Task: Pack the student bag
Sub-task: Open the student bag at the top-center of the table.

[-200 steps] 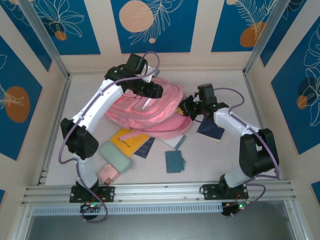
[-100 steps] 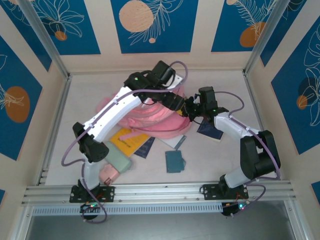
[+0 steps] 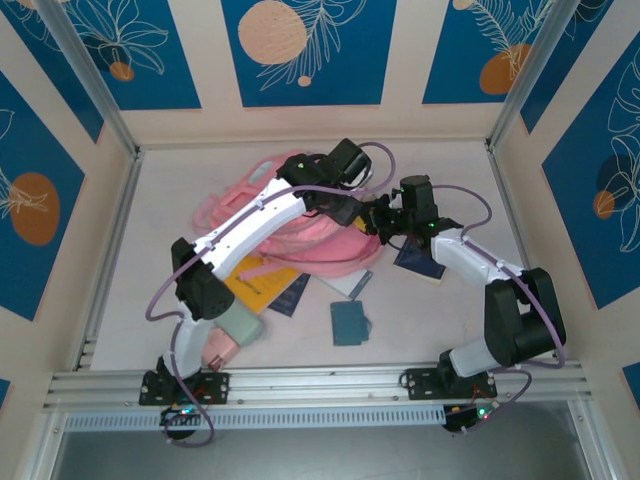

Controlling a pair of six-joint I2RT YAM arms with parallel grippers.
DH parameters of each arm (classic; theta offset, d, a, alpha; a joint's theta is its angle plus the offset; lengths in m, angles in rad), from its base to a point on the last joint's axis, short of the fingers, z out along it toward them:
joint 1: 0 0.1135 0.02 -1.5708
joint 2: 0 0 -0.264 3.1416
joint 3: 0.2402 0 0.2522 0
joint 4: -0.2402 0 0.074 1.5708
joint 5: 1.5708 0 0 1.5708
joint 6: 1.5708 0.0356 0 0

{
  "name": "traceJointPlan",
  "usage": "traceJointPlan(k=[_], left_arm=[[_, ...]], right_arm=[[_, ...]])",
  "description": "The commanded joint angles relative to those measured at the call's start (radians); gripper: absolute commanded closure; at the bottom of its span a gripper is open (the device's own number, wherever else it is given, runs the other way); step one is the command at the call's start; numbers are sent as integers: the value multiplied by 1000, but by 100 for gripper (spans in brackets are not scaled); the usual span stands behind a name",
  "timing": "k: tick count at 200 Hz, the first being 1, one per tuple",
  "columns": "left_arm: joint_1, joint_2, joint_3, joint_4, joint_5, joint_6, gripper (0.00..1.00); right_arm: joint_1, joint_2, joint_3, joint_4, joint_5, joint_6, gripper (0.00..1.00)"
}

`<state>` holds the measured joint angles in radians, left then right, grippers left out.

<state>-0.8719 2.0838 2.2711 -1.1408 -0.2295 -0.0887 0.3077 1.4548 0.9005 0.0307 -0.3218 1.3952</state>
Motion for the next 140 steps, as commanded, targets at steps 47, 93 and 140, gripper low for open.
traceJointPlan(k=[47, 93, 140], left_arm=[[-3, -6, -36, 22, -7, 9, 97], [17, -58, -57, 53, -17, -4, 100], [41, -107, -115, 91, 45, -32, 100]], right_arm=[[5, -56, -2, 102, -56, 20, 100], [6, -54, -3, 64, -29, -18, 100], [13, -36, -2, 71, -33, -29, 100]])
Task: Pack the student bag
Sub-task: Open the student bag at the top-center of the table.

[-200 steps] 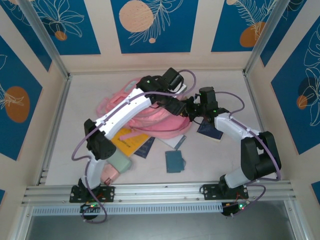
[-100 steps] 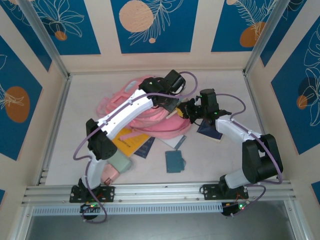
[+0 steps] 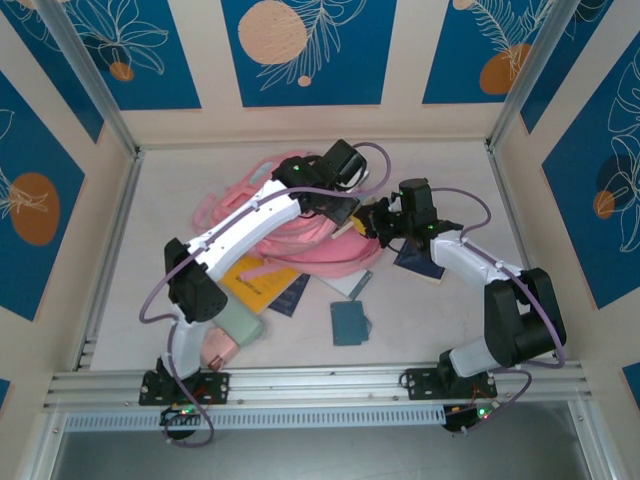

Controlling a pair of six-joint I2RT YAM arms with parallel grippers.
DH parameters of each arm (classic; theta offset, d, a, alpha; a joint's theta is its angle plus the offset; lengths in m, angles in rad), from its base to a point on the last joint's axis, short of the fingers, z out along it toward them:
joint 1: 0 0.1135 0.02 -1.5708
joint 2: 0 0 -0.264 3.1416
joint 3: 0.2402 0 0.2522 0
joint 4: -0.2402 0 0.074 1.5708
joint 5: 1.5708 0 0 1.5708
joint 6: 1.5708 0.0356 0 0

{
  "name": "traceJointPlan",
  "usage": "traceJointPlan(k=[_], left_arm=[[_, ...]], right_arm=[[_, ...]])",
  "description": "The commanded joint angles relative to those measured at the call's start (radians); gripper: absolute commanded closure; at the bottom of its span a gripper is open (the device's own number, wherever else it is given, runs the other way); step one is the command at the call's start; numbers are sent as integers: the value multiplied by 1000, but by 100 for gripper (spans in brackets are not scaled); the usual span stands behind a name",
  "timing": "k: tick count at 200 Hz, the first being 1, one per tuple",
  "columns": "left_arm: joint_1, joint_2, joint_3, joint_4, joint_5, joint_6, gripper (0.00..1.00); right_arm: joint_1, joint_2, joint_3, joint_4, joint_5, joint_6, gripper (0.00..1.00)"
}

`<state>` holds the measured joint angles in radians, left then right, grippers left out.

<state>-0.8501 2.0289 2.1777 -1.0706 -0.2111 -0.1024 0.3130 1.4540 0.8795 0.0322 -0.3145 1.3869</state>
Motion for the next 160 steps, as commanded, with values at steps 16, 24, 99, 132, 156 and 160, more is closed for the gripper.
traceJointPlan(k=[16, 24, 99, 132, 156, 160], left_arm=[[31, -64, -49, 35, 37, -25, 100], [37, -72, -66, 48, 60, -26, 100], [37, -14, -53, 40, 52, -44, 73], [37, 11, -23, 30, 31, -42, 62], [33, 37, 12, 11, 32, -42, 52], [32, 39, 12, 9, 30, -40, 50]], right_arm=[[5, -34, 14, 76, -38, -21, 100], [6, -34, 13, 83, -38, -23, 100], [38, -40, 21, 121, -56, -2, 100], [52, -52, 28, 117, -55, 0, 100], [57, -57, 26, 112, -54, -1, 100], [57, -58, 26, 113, -54, -1, 100]])
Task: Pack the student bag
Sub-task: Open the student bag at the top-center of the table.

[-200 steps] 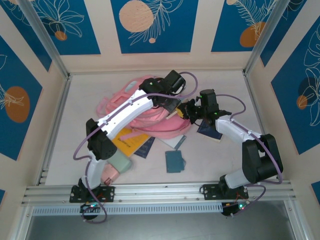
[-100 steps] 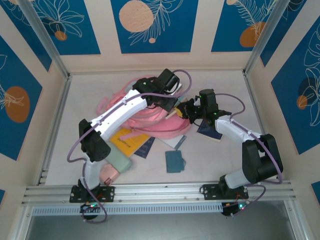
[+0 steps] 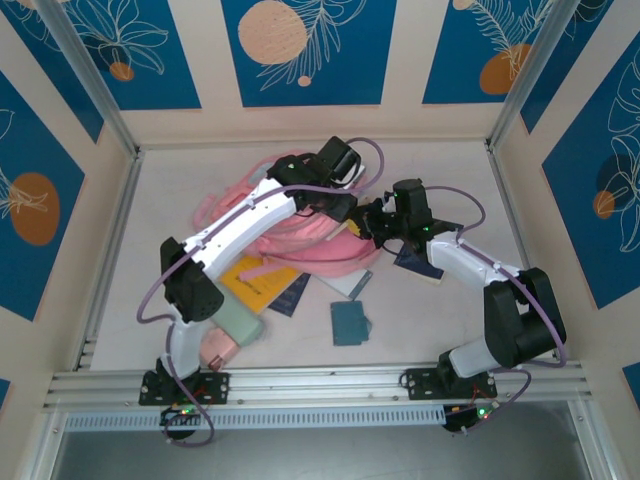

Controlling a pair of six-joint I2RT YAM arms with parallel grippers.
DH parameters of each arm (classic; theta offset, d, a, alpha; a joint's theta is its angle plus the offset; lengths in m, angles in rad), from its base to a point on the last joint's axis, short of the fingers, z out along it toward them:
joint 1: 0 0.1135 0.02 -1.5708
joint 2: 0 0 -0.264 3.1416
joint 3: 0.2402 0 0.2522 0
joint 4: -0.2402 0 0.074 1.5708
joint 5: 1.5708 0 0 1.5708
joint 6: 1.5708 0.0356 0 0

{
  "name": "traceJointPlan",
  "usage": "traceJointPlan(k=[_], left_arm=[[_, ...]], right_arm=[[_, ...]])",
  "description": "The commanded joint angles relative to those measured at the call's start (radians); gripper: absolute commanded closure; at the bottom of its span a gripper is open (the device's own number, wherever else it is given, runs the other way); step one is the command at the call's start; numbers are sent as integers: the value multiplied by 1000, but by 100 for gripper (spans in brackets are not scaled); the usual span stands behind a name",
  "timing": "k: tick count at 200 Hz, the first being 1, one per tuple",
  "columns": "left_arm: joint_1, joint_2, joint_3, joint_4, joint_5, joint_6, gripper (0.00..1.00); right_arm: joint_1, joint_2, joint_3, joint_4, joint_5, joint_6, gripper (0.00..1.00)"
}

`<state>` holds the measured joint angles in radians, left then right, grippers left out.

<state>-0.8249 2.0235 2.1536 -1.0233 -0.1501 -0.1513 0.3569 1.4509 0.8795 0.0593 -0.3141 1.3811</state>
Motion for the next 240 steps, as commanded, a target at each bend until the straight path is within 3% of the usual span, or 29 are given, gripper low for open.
traceJointPlan(k=[1, 31, 59, 73, 103, 134, 188, 240], left_arm=[[6, 44, 36, -38, -31, 9, 49], [-5, 51, 35, -46, -34, 22, 38], [-9, 61, 35, -57, -73, 25, 39], [-10, 67, 34, -60, -101, 25, 47], [-10, 69, 34, -58, -122, 24, 78], [-9, 61, 37, -43, -95, 26, 100], [6, -9, 46, -30, -71, 16, 100], [33, -117, 45, -17, -53, 15, 100]], right_arm=[[14, -56, 26, 86, -54, 6, 100], [12, -68, 19, 82, -52, 5, 100], [12, -79, 22, 80, -52, 6, 100], [10, -83, 23, 80, -51, 9, 100], [10, -88, 10, 82, -45, 13, 100], [10, -88, -6, 87, -38, 12, 100], [9, -99, -4, -33, 38, -60, 100], [5, -68, -20, -38, 48, -89, 100]])
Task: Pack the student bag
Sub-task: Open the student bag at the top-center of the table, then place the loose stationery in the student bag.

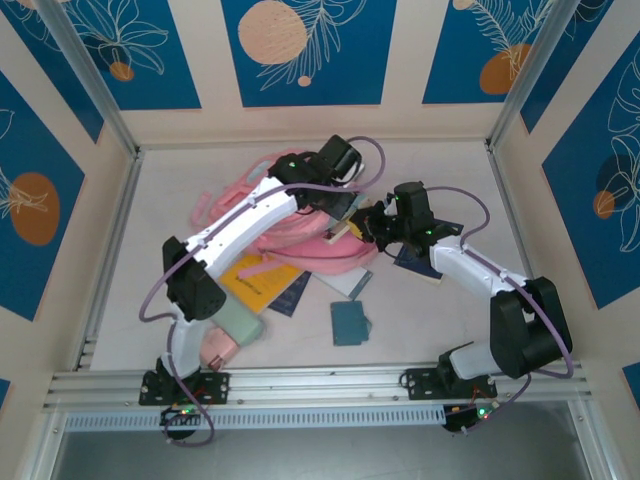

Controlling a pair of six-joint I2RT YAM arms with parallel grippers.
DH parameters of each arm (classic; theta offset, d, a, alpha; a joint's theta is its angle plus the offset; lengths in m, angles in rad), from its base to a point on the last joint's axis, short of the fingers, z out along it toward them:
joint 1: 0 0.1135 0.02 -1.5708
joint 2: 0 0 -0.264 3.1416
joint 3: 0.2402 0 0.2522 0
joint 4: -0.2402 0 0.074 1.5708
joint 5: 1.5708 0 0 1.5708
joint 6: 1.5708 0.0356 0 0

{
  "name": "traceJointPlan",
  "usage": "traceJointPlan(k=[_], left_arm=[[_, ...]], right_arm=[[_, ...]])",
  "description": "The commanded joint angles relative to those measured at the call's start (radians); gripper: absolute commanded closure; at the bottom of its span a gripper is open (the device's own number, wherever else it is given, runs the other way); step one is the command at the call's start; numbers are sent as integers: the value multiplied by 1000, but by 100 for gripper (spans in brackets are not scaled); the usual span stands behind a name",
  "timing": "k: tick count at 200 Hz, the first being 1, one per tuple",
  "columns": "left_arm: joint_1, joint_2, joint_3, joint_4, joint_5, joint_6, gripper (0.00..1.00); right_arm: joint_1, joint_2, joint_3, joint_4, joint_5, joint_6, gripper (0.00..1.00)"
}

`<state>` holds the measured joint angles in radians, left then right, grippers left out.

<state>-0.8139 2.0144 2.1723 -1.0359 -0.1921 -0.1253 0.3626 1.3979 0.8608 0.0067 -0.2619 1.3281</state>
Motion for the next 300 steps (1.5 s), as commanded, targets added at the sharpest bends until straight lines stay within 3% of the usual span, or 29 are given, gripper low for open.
traceJointPlan(k=[1, 59, 90, 110, 142, 172, 203, 241, 268, 300], left_arm=[[21, -109, 26, -4, -11, -11, 100], [52, -210, -25, 47, -88, 20, 100], [115, -323, -133, 169, -38, 31, 100], [147, -364, -175, 214, -9, 38, 100], [186, -440, -317, 354, 40, 46, 100], [213, -436, -323, 382, 79, 31, 100], [228, -439, -333, 431, 93, 15, 100], [258, -446, -328, 474, 112, -25, 100], [285, -447, -320, 501, 132, -51, 100], [323, -443, -308, 515, 181, -77, 100]], right_arm=[[-1, -14, -2, 15, -5, -35, 100], [12, 26, 6, -12, 24, -75, 100], [23, 76, 9, -31, 53, -90, 100], [30, 127, 37, -17, 4, -108, 100], [94, 178, 143, -4, 2, -115, 100], [158, 254, 295, -41, 21, -99, 100], [199, 394, 449, -42, 27, -18, 100], [233, 611, 660, -145, 124, 96, 100], [244, 744, 752, -44, 132, 130, 85], [250, 834, 923, -134, 124, 22, 34]])
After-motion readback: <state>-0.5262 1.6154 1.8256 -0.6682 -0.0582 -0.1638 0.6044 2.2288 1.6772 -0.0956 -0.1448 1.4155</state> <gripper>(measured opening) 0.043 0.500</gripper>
